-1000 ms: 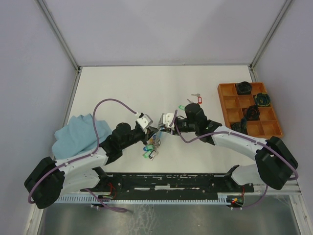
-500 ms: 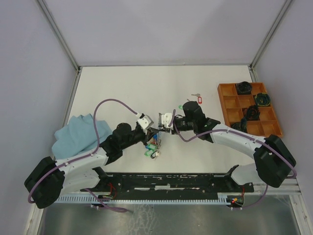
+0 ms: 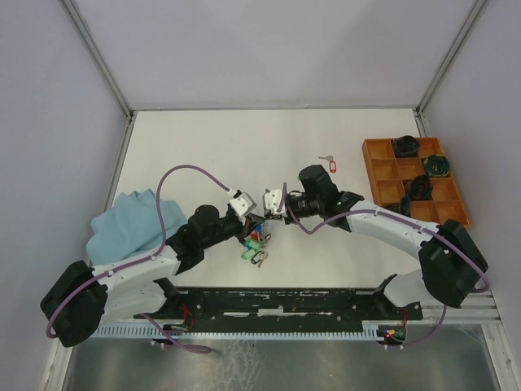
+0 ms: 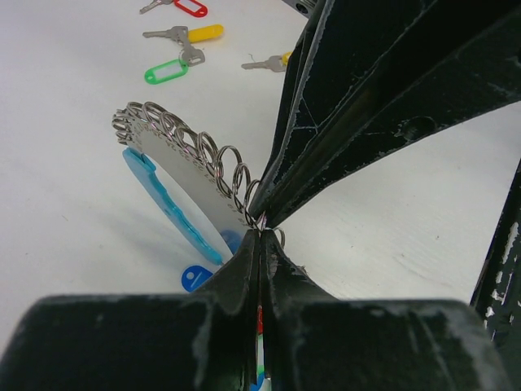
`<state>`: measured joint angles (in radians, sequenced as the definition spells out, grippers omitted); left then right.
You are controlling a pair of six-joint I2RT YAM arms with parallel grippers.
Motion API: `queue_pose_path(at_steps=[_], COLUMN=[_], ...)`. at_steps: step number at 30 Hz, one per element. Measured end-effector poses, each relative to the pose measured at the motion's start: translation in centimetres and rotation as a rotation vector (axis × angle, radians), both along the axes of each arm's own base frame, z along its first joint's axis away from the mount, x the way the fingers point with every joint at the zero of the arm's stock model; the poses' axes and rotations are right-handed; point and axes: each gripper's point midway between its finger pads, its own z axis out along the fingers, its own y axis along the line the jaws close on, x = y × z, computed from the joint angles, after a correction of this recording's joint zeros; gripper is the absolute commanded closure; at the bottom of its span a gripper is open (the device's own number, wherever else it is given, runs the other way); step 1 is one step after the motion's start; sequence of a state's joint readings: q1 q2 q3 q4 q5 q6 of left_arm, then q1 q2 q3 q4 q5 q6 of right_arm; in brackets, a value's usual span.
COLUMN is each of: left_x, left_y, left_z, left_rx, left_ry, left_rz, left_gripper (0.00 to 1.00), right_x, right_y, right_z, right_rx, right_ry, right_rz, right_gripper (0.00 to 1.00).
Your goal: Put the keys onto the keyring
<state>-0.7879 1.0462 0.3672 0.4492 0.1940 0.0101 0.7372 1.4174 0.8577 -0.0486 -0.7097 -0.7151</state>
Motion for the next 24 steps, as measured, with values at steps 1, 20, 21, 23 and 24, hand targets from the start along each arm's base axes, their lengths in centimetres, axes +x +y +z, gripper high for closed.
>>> queue_pose_path(at_steps=[1, 20, 21, 23, 24], left_x=[0.0, -0.2, 0.0, 0.2, 0.4], left_y=[0.0, 1.9, 2.1, 2.3, 2.3], left_z=[0.0, 1.0, 0.9, 0.9, 1.2], left_rx=[0.0, -0.108, -0.111, -0.12, -0.127], left_ry=[0.0, -0.108, -0.111, -0.116, -0.123], left_rz=[0.0, 0.032, 0.035, 0.033, 0.033], left_gripper=[0.97, 0.6, 0.6, 0.6, 0.61], right_x=[0.1, 1.0, 1.1, 1.3, 1.4], right_y=[0.0, -0.9, -1.0, -1.1, -1.1], right_z=[-0.1, 0.3, 0.4, 0.6, 0.7], right_rx=[-0.005, 0.008, 0.016, 0.035, 0.041], right_ry=[-0.002, 0.025, 0.028, 0.036, 0.042], right_rz=[0.0, -0.061, -0.065, -0.074, -0.076], right_gripper=[0.95, 0.99, 0.99, 0.99, 0.99])
